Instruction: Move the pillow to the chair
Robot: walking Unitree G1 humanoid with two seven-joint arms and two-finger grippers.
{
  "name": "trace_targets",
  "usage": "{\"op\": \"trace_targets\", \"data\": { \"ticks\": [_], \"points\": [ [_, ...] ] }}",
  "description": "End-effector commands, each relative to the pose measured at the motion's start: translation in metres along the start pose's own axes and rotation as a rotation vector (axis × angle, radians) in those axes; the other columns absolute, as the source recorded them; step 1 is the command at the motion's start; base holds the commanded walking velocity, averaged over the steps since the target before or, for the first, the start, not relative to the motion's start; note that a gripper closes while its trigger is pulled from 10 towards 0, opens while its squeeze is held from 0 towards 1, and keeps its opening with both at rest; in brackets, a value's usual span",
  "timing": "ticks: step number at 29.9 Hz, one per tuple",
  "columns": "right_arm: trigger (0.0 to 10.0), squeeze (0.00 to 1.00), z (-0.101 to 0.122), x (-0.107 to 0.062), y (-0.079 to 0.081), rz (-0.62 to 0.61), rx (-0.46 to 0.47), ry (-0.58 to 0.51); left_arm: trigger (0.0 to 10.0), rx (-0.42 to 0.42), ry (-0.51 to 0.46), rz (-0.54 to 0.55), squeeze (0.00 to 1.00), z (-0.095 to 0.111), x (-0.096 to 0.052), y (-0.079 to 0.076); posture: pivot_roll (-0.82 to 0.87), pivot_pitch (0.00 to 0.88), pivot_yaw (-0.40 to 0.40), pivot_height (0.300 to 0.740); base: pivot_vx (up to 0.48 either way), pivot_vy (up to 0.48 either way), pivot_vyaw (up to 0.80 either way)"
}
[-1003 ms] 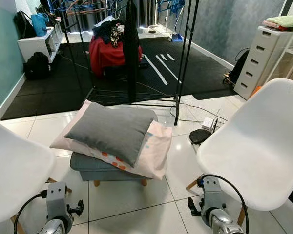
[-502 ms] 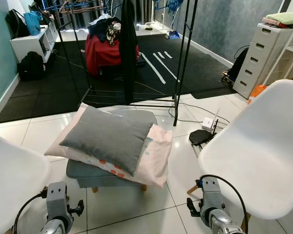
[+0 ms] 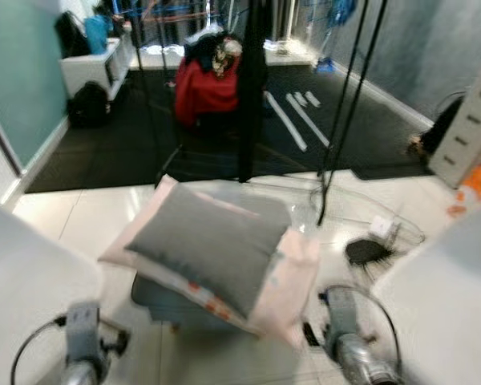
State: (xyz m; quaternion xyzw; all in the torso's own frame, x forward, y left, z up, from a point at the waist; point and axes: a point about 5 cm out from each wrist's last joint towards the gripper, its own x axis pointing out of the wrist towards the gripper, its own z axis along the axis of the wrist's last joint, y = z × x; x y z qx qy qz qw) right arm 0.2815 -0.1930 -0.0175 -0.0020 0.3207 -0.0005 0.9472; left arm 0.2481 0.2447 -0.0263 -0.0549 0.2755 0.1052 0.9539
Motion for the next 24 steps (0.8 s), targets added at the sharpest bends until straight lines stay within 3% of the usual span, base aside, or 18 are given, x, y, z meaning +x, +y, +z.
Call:
{"op": "trace_targets", "data": {
  "ticks": [1,9,24],
  "points": [
    [10.0,0.00,-0.0108,-0.0037,-0.0127,-0.037,0.007,0.037,10.0,0.004,0.009,-0.016,0.00,-0.0026,-0.0001,-0.0051,-0.04,0.027,0.008,0.740,0.364,0.000,0.00],
    [10.0,0.00,-0.0096,-0.0036,-0.0134,-0.038,0.008,0.034,10.0,-0.004,0.008,-0.012,0.00,-0.0024,-0.0001,-0.0047,-0.04,0.029,0.008,0.740,0.361,0.000,0.00],
    [10.0,0.00,-0.0013,-0.0015,-0.0136,-0.067,0.005,0.020,10.0,-0.021,-0.007,0.002,0.00,-0.0002,0.0002,-0.0027,-0.04,0.036,0.015,0.735,0.000,0.000,0.00]
  ]
}}
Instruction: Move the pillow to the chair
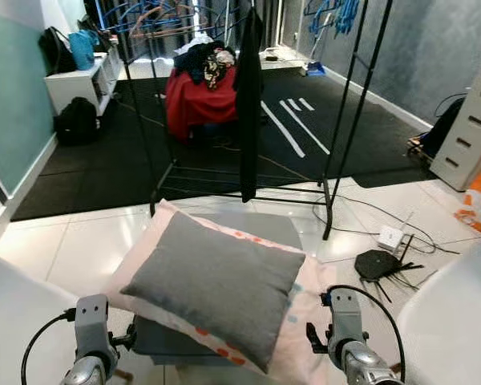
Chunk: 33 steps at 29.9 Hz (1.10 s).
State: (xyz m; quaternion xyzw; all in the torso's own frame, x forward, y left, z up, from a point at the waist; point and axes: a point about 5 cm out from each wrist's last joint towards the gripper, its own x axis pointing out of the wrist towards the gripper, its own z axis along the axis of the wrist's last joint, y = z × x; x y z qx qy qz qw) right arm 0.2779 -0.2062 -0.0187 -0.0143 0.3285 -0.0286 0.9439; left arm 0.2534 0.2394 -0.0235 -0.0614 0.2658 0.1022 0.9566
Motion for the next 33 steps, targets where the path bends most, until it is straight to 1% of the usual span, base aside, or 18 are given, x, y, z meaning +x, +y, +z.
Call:
{"op": "trace_targets", "data": {
  "ticks": [1,3,4,5,6,7,8,10,11,15,17,19,23,26,29,32,33],
  "points": [
    [10.0,0.00,0.002,0.001,0.000,-0.006,0.010,0.004,10.0,-0.008,0.012,0.013,0.00,-0.004,-0.002,0.004,-0.04,0.036,0.015,0.735,0.000,0.000,0.00],
    [10.0,0.00,0.025,0.004,-0.001,0.003,0.047,-0.066,10.0,-0.011,0.007,0.008,0.00,-0.004,-0.002,0.003,-0.04,0.035,0.016,0.725,0.000,0.000,0.00],
    [10.0,0.00,0.025,0.004,-0.001,0.003,0.047,-0.066,10.0,-0.011,0.007,0.008,0.00,-0.004,-0.002,0.003,-0.04,0.035,0.016,0.725,0.000,0.000,0.00],
    [10.0,0.00,0.055,0.006,0.000,0.019,0.071,-0.151,10.0,-0.016,0.004,-0.001,0.00,-0.004,-0.002,0.002,-0.04,0.031,0.011,0.715,0.000,0.000,0.00],
    [10.0,0.00,0.068,0.006,0.000,0.029,0.081,-0.189,10.0,-0.018,0.003,-0.003,0.00,-0.004,-0.002,0.002,-0.04,0.031,0.010,0.710,0.000,0.000,0.00],
    [10.0,0.00,0.068,0.006,0.000,0.029,0.081,-0.189,10.0,-0.018,0.003,-0.003,0.00,-0.004,-0.002,0.002,-0.04,0.031,0.010,0.710,0.000,0.000,0.00],
    [10.0,0.00,0.080,0.006,0.001,0.043,0.091,-0.222,10.0,-0.021,0.002,-0.004,0.00,-0.004,-0.002,0.002,-0.04,0.029,0.008,0.705,0.000,0.000,0.00],
    [10.0,0.00,0.080,0.006,0.001,0.043,0.091,-0.222,10.0,-0.021,0.002,-0.004,0.00,-0.004,-0.002,0.002,-0.04,0.029,0.008,0.705,0.000,0.000,0.00],
    [10.0,0.00,0.090,0.006,0.003,0.063,0.098,-0.250,10.0,-0.023,0.001,-0.004,0.00,-0.004,-0.002,0.002,-0.04,0.027,0.006,0.700,0.000,0.000,0.00],
    [10.0,0.00,0.098,0.006,0.007,0.099,0.115,-0.269,10.0,-0.028,-0.002,-0.004,0.00,-0.004,-0.002,0.001,-0.04,0.025,0.002,0.690,0.000,0.000,0.00],
    [10.0,0.00,0.098,0.006,0.007,0.099,0.115,-0.269,10.0,-0.028,-0.002,-0.004,0.00,-0.004,-0.002,0.001,-0.04,0.025,0.002,0.690,0.000,0.000,0.00],
    [10.0,0.00,0.098,0.006,0.009,0.123,0.144,-0.266,10.0,-0.031,-0.005,-0.004,0.00,-0.005,-0.003,0.001,-0.04,0.025,0.004,0.680,0.000,0.000,0.00],
    [10.0,0.00,0.097,0.006,0.010,0.135,0.163,-0.265,10.0,-0.036,-0.007,-0.008,0.00,-0.006,-0.003,0.001,-0.04,0.025,0.004,0.670,0.000,0.000,0.00],
    [10.0,0.00,0.099,0.006,0.006,0.146,0.206,-0.270,10.0,-0.057,-0.019,-0.022,0.00,-0.005,-0.003,0.001,-0.04,0.021,0.004,0.655,0.000,0.000,0.00],
    [10.0,0.00,0.100,0.006,0.005,0.148,0.214,-0.272,10.0,-0.061,-0.022,-0.024,0.00,-0.005,-0.003,0.001,-0.04,0.021,0.004,0.650,0.000,0.000,0.00],
    [10.0,0.00,0.104,0.005,0.004,0.164,0.249,-0.287,10.0,-0.096,-0.056,-0.034,0.00,0.000,-0.003,0.002,-0.04,0.029,0.006,0.635,0.000,0.000,0.00],
    [10.0,0.00,0.104,0.005,0.004,0.164,0.249,-0.287,10.0,-0.096,-0.056,-0.034,0.00,0.000,-0.003,0.002,-0.04,0.029,0.006,0.635,0.000,0.000,0.00]
  ]
}}
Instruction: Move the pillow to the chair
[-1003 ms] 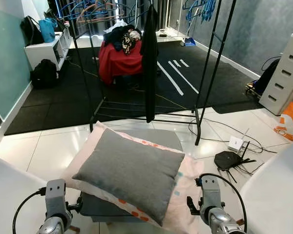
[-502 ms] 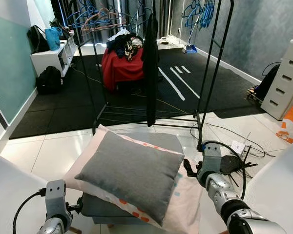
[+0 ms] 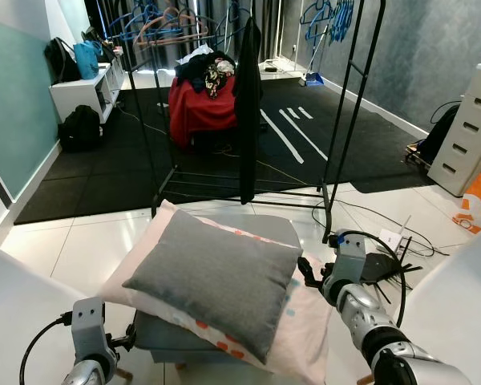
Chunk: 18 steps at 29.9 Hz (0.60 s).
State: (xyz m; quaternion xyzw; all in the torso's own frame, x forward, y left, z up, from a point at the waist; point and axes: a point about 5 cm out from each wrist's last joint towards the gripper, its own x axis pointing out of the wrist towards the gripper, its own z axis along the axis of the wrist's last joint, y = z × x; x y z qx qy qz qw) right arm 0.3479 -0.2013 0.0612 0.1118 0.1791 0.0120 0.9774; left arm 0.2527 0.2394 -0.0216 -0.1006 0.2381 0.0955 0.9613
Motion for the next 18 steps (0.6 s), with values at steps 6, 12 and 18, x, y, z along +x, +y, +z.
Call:
{"op": "trace_targets", "data": {
  "ticks": [6,12,18],
  "points": [
    [10.0,0.00,0.006,0.001,0.002,0.043,0.081,-0.020,10.0,-0.040,-0.073,-0.004,0.00,0.013,0.001,0.005,-0.03,0.053,0.006,0.615,0.000,0.000,0.00],
    [10.0,0.00,0.013,0.002,0.003,0.061,0.116,-0.051,10.0,-0.044,-0.119,-0.007,0.00,0.025,0.003,0.009,-0.02,0.063,0.013,0.605,0.000,0.000,0.00],
    [10.0,0.00,0.028,0.002,-0.004,0.093,0.215,-0.125,10.0,-0.038,-0.202,-0.022,0.00,0.046,0.005,0.013,0.00,0.078,0.028,0.590,0.000,0.000,0.00]
  ]
}}
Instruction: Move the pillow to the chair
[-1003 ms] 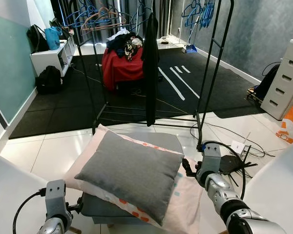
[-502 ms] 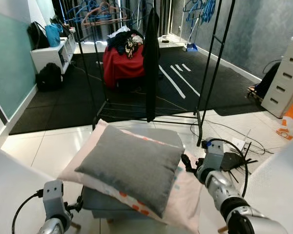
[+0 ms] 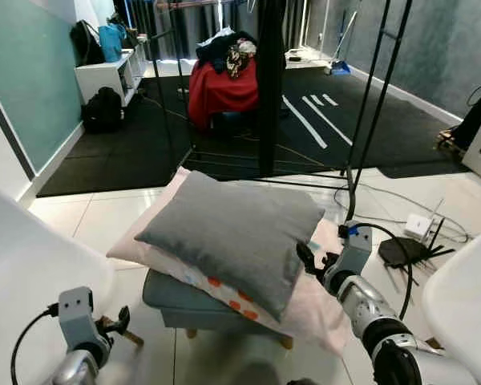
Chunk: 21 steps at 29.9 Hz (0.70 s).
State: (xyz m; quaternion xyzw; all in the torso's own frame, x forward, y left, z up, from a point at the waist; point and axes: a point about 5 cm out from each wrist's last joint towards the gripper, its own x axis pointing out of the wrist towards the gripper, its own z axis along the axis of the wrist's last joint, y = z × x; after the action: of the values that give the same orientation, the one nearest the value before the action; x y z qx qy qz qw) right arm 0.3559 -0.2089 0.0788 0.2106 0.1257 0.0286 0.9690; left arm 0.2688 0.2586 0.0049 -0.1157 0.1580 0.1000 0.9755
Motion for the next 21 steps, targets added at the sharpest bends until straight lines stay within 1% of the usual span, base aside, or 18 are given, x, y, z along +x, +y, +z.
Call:
{"op": "trace_targets", "data": {
  "ticks": [1,3,5,6,9,11,12,13,16,17,18,21],
  "points": [
    [10.0,0.00,0.012,0.001,-0.001,0.024,0.047,-0.042,10.0,0.006,-0.070,-0.017,0.00,0.016,0.004,0.001,0.01,0.083,0.034,0.585,0.000,0.000,0.00],
    [10.0,0.00,0.015,0.000,-0.005,0.015,0.047,-0.050,10.0,0.005,-0.112,-0.032,0.00,0.025,0.005,0.001,0.02,0.089,0.040,0.575,0.000,0.000,0.00],
    [10.0,0.00,0.015,-0.001,-0.006,0.011,0.043,-0.050,10.0,0.005,-0.120,-0.035,0.00,0.026,0.005,0.001,0.02,0.089,0.040,0.570,0.000,0.000,0.00],
    [10.0,0.00,0.016,-0.002,-0.010,-0.009,0.033,-0.047,10.0,0.011,-0.144,-0.042,0.00,0.032,0.005,0.002,0.03,0.097,0.046,0.560,0.000,0.000,0.00],
    [10.0,0.00,0.016,-0.003,-0.012,-0.013,0.038,-0.048,10.0,0.017,-0.182,-0.053,0.00,0.041,0.006,0.002,0.04,0.106,0.050,0.545,0.000,0.000,0.00],
    [10.0,0.00,0.016,-0.003,-0.011,0.011,0.052,-0.051,10.0,0.019,-0.193,-0.056,0.00,0.044,0.006,0.002,0.05,0.112,0.055,0.541,0.000,0.000,0.00],
    [10.0,0.00,0.016,-0.002,-0.008,0.046,0.058,-0.048,10.0,0.021,-0.208,-0.062,0.00,0.048,0.006,0.002,0.07,0.118,0.059,0.536,0.000,0.000,0.00],
    [10.0,0.00,0.016,-0.002,-0.008,0.046,0.058,-0.048,10.0,0.021,-0.208,-0.062,0.00,0.048,0.006,0.002,0.07,0.118,0.059,0.536,0.000,0.000,0.00],
    [10.0,0.00,0.017,-0.001,-0.002,0.129,0.082,-0.050,10.0,0.027,-0.248,-0.081,0.00,0.057,0.004,0.002,0.08,0.129,0.066,0.521,0.000,0.000,0.00],
    [10.0,0.00,0.017,-0.001,-0.002,0.129,0.082,-0.050,10.0,0.027,-0.248,-0.081,0.00,0.057,0.004,0.002,0.08,0.129,0.066,0.521,0.000,0.000,0.00],
    [10.0,0.00,0.018,0.000,0.003,0.177,0.091,-0.051,10.0,0.030,-0.261,-0.086,0.00,0.060,0.003,0.003,0.09,0.133,0.068,0.511,0.000,0.000,0.00],
    [10.0,0.00,0.018,0.001,0.007,0.212,0.094,-0.050,10.0,0.031,-0.264,-0.087,0.00,0.061,0.002,0.004,0.09,0.138,0.070,0.501,0.000,0.000,0.00]
  ]
}}
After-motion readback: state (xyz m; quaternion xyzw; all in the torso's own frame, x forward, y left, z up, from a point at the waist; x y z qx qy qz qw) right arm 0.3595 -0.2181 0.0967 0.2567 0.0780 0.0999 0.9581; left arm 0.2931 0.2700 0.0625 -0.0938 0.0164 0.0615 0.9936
